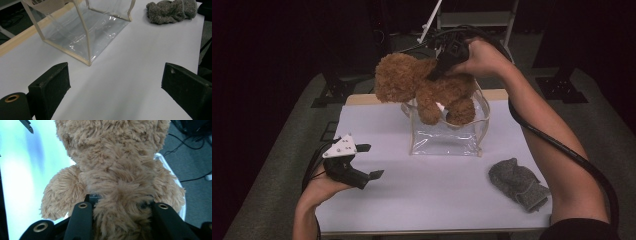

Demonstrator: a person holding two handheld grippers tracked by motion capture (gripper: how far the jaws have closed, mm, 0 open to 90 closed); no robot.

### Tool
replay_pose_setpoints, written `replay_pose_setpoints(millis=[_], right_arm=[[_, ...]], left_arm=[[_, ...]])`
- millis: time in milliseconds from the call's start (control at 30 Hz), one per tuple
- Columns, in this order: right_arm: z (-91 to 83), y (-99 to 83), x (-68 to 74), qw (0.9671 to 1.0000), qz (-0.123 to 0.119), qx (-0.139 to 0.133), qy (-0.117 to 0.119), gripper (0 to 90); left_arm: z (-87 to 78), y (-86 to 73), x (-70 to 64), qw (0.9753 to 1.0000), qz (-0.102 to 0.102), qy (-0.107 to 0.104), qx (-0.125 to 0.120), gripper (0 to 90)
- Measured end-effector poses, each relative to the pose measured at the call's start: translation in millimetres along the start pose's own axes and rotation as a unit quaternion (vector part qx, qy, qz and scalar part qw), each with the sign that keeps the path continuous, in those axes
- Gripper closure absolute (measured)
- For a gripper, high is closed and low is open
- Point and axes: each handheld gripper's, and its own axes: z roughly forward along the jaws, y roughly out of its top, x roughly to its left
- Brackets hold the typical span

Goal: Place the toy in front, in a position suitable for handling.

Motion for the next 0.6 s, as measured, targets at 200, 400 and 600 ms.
replay_pose_setpoints(millis=[200, 400, 600], right_arm=[[10.3, -18.1, -17.7, 0.9995, 0.032, 0.002, 0.007, 64.8], [16.8, -39.4, -40.2, 0.9976, 0.069, 0.000, 0.009, 64.8], [19.3, -55.4, -54.7, 0.9954, 0.096, -0.003, 0.004, 64.8]], left_arm=[[0.8, 0.2, 0.2, 1.0000, 0.003, 0.000, 0.003, 7.3], [1.3, -0.9, 0.6, 1.0000, -0.003, 0.000, 0.000, 7.3], [1.4, -1.2, 0.6, 1.0000, -0.004, -0.001, -0.002, 7.3]])
